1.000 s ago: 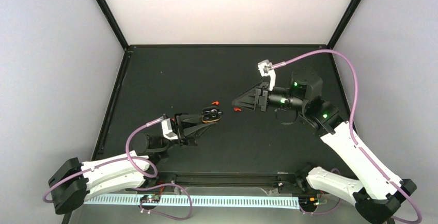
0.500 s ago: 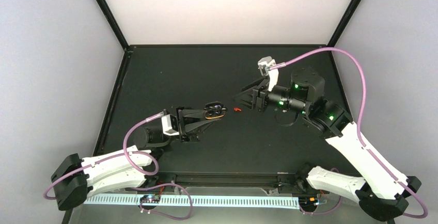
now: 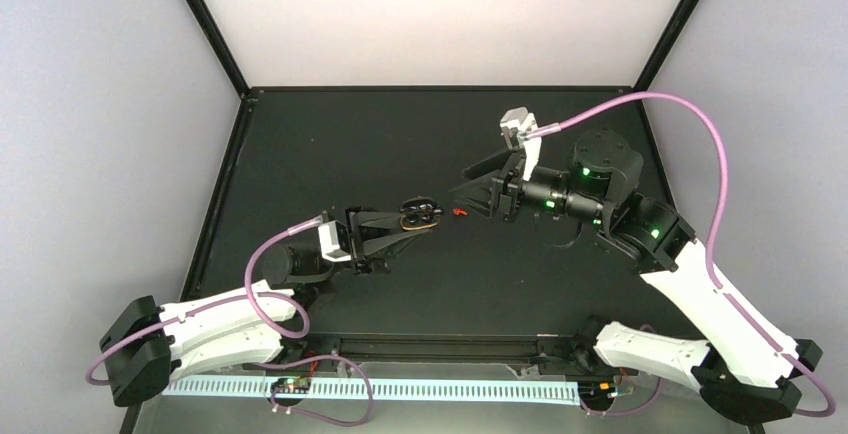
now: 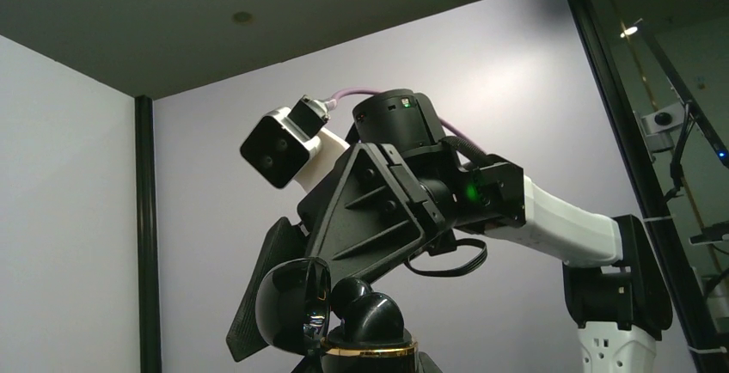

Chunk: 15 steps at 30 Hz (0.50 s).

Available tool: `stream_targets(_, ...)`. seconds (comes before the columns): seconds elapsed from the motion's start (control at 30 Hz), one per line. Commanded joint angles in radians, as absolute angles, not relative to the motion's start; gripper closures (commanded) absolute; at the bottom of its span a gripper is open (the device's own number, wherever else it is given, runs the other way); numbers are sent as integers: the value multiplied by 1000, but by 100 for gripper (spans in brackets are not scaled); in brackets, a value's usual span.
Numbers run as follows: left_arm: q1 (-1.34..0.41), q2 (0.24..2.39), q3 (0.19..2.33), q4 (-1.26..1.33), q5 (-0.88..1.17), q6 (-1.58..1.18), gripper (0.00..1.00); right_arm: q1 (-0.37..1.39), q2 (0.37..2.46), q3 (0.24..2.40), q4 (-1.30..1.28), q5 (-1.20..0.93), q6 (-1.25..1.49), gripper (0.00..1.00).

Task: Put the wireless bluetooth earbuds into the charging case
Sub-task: Place the earbud in the charging case.

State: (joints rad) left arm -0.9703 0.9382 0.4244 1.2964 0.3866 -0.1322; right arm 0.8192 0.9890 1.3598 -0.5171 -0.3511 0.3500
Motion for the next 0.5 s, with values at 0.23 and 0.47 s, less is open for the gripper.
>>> stream_targets(0.23,-975,943,479,1315,382,-118,98,866,996,1397,-541,-349,315,44)
stream_targets(0.47,-976,952,482,1313,378,-121,99,888,996,1408,-545,-345,310,44)
